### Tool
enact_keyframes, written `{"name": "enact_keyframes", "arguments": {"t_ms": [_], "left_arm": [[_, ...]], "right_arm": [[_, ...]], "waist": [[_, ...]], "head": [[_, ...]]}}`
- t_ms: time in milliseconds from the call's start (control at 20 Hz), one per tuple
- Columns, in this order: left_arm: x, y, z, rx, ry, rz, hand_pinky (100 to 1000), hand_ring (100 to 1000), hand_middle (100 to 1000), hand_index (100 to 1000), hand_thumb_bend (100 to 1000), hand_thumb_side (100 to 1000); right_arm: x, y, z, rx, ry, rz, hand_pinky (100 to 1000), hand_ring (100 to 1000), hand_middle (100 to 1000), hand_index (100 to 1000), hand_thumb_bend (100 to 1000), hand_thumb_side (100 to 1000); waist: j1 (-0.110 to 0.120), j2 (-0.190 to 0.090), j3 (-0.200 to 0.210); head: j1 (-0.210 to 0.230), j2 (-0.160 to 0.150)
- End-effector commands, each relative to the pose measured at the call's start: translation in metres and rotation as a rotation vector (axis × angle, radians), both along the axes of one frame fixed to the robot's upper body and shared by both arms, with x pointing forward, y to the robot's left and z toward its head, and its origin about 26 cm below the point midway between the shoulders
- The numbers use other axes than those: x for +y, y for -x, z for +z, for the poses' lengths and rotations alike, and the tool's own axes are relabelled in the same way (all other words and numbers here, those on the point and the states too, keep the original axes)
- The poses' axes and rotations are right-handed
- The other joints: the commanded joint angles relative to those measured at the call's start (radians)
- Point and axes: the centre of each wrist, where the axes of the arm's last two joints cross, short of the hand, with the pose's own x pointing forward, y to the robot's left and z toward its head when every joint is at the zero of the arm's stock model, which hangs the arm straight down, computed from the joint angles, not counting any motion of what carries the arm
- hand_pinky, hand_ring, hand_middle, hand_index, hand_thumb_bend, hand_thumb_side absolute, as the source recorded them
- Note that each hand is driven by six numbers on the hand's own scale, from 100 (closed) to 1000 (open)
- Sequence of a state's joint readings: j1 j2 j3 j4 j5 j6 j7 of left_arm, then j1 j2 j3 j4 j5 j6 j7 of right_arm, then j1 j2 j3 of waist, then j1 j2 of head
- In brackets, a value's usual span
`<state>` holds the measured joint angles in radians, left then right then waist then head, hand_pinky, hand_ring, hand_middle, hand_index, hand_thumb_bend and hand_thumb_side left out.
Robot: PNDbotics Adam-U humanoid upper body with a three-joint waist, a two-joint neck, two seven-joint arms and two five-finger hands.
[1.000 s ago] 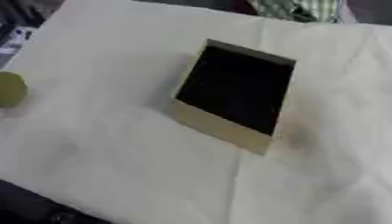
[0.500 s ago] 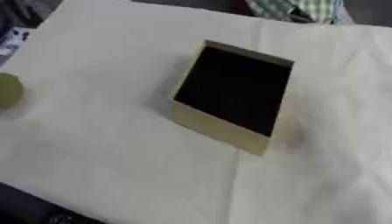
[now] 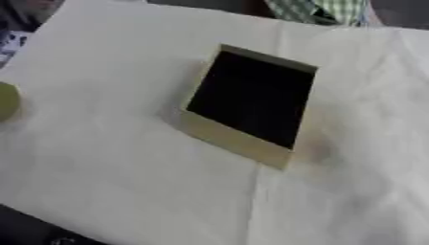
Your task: Pick up objects on the table and place them in the box.
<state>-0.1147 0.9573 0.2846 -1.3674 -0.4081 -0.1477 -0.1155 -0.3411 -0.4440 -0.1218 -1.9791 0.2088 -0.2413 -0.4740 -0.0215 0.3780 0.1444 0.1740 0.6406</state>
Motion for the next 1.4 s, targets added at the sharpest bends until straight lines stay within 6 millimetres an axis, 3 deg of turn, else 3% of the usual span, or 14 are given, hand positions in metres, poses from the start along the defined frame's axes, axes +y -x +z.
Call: {"name": "enact_keyframes", "arguments": {"t_ms": [50, 400, 900, 1400], "left_arm": [[0.006, 0.001, 0.020, -0.006, -0.046, 0.014, 913, 875, 823, 918, 707, 470], [0.009, -0.003, 0.017, 0.006, -0.030, 0.041, 913, 874, 821, 919, 718, 454], [0.010, -0.012, 0.014, 0.039, -0.024, 0.050, 916, 879, 826, 923, 726, 431], [0.024, -0.023, 0.002, 0.142, 0.018, 0.080, 905, 873, 816, 917, 726, 408]], "right_arm": [[-0.001, 0.004, 0.009, -0.027, 0.026, 0.004, 843, 804, 751, 801, 100, 648], [0.000, 0.004, 0.009, -0.027, 0.026, 0.010, 844, 804, 751, 801, 100, 650], [0.002, 0.003, 0.009, -0.026, 0.026, 0.019, 844, 805, 751, 801, 100, 652], [0.003, 0.003, 0.009, -0.023, 0.026, 0.028, 845, 805, 751, 802, 100, 653]], "waist": [[0.004, -0.015, 0.001], [0.004, -0.014, -0.003], [0.005, -0.014, -0.004], [0.004, -0.014, -0.013]], "head": [[0.002, -0.010], [0.034, -0.020], [0.047, -0.028], [0.052, -0.031]]}}
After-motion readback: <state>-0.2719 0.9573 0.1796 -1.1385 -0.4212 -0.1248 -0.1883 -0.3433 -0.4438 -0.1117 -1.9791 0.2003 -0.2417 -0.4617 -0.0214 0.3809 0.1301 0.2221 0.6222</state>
